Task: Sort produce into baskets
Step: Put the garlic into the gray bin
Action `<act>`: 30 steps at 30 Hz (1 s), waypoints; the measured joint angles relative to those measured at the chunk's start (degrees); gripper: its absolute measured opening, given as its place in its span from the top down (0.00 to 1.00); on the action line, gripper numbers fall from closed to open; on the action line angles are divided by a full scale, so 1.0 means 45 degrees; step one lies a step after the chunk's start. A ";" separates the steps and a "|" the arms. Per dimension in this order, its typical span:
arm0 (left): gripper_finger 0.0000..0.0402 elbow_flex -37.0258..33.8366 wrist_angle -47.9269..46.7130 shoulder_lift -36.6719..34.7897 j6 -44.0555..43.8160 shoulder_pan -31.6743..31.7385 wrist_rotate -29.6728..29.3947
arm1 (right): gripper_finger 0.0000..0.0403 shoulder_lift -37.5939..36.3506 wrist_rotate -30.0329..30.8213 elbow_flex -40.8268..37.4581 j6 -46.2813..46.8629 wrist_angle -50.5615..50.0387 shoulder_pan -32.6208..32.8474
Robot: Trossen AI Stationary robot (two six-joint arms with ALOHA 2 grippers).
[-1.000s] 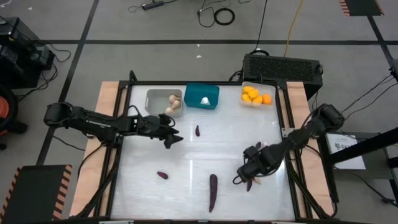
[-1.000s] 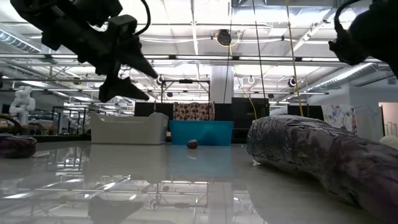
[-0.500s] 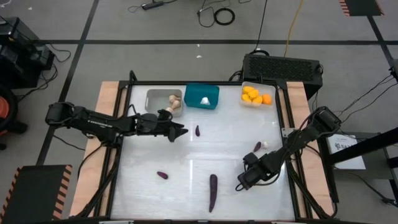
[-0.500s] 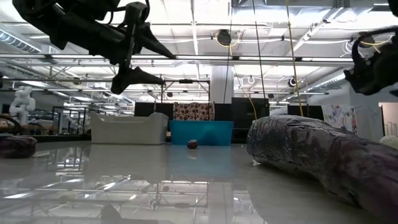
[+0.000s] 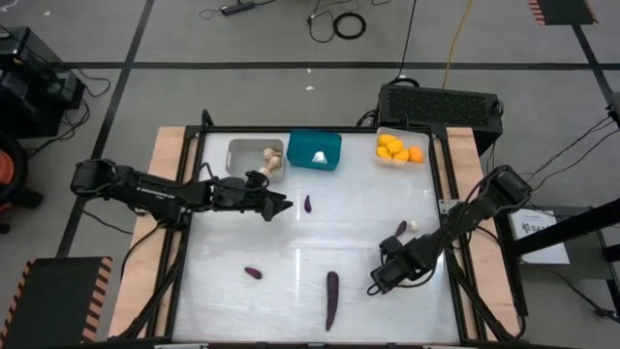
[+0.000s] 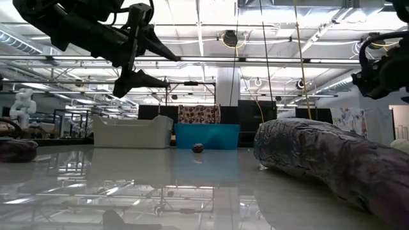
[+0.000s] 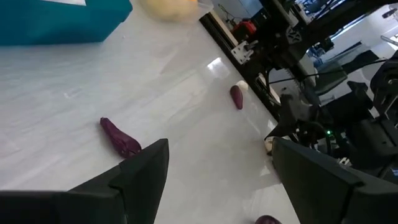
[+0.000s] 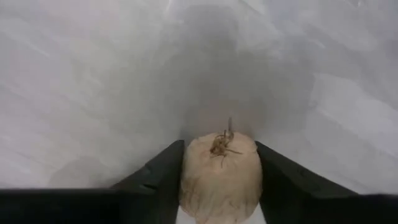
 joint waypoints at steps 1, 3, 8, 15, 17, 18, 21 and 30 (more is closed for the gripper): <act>0.27 0.0000 -0.0002 0.0000 0.0004 0.0000 0.0000 | 0.63 -0.0065 0.0051 0.0027 -0.0108 -0.0053 -0.0091; 0.27 0.0000 -0.0002 0.0000 0.0020 0.0000 0.0000 | 0.67 -0.0301 0.0297 0.0055 -0.0371 -0.0184 -0.0369; 0.27 0.0000 -0.0036 0.0000 0.0639 -0.0023 0.0077 | 0.68 -0.1174 0.1222 0.0066 -0.1325 -0.0013 -0.1629; 0.27 0.0000 -0.1031 0.0000 0.1405 -0.0291 0.0305 | 0.66 -0.1979 0.3220 0.0075 -0.3896 0.4226 -0.4372; 0.27 0.0000 -0.1606 0.0000 0.1692 -0.0397 0.0479 | 0.66 -0.1953 0.3252 0.0075 -0.4941 0.6241 -0.5279; 0.27 0.0000 -0.1952 0.0000 0.1761 -0.0470 0.0527 | 0.66 -0.1883 0.3243 0.0075 -0.5453 0.7381 -0.5727; 0.27 -0.0002 -0.3120 0.0000 0.2031 -0.0705 0.0792 | 0.66 -0.1576 0.3198 0.0099 -0.6505 1.0670 -0.7073; 0.27 -0.0015 -0.7029 0.0000 0.2041 -0.1729 0.0927 | 0.66 0.1046 0.2462 0.3372 -1.0233 1.2367 -0.9959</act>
